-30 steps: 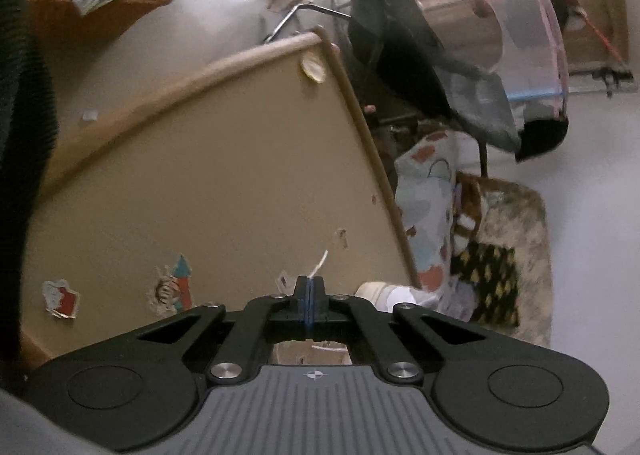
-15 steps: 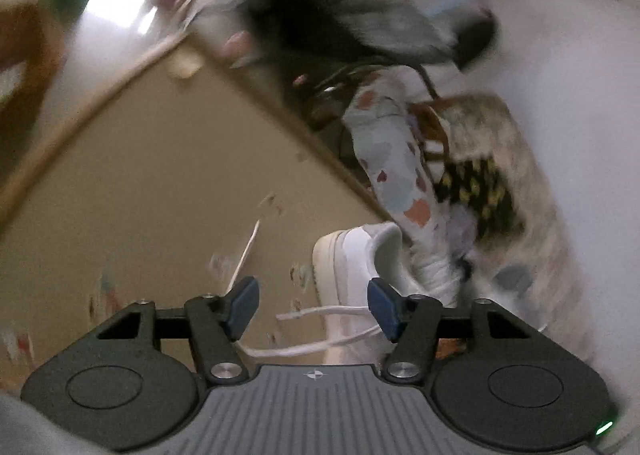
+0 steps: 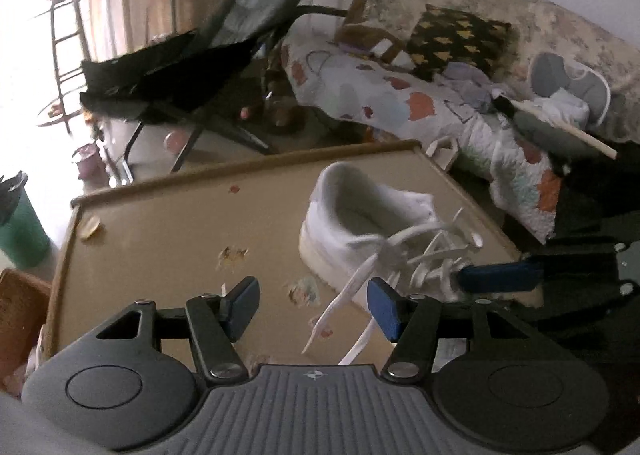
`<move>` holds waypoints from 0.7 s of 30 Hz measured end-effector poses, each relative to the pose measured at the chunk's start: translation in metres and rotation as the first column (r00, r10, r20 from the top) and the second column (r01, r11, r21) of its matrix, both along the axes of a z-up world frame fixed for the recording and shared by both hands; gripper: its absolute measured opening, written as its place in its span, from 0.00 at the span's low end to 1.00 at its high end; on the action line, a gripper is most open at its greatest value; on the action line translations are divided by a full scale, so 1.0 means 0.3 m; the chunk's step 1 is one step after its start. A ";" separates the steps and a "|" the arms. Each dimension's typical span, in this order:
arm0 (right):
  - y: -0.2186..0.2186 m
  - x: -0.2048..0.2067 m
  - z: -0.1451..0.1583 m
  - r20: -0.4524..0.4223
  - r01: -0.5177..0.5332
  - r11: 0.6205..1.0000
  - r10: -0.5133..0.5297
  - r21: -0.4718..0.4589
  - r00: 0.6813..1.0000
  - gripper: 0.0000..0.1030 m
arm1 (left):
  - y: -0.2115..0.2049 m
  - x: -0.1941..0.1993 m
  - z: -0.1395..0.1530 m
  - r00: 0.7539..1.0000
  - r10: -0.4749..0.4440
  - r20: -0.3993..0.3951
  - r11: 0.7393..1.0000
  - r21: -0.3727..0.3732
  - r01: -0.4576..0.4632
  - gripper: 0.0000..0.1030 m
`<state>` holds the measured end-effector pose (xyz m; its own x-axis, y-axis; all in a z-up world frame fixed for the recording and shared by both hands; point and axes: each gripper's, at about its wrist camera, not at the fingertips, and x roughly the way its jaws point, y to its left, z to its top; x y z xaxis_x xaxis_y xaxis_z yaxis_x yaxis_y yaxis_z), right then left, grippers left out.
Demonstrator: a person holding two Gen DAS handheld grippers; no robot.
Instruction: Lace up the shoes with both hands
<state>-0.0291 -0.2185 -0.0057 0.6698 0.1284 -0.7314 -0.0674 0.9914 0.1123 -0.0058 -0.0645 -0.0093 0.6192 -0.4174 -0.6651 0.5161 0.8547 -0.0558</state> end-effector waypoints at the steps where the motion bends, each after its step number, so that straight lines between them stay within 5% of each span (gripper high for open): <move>1: -0.001 0.000 -0.002 -0.001 0.000 1.000 0.000 0.003 1.000 0.29 | -0.005 0.003 0.009 1.000 -0.005 -0.004 1.000 -0.001 0.005 0.49; 4: -0.001 0.002 -0.006 0.000 0.002 1.000 -0.002 0.010 1.000 0.29 | -0.044 0.037 0.005 0.999 -0.030 -0.038 0.999 -0.017 0.029 0.24; 7: -0.001 0.004 -0.010 -0.002 0.004 1.000 -0.004 0.015 1.000 0.30 | -0.072 0.050 -0.019 0.998 -0.043 -0.044 0.999 0.000 0.044 0.17; 21: 0.011 0.008 -0.027 -0.025 -0.004 1.000 0.005 0.011 1.000 0.31 | -0.114 0.019 -0.003 0.992 -0.120 0.038 0.987 0.109 0.116 0.17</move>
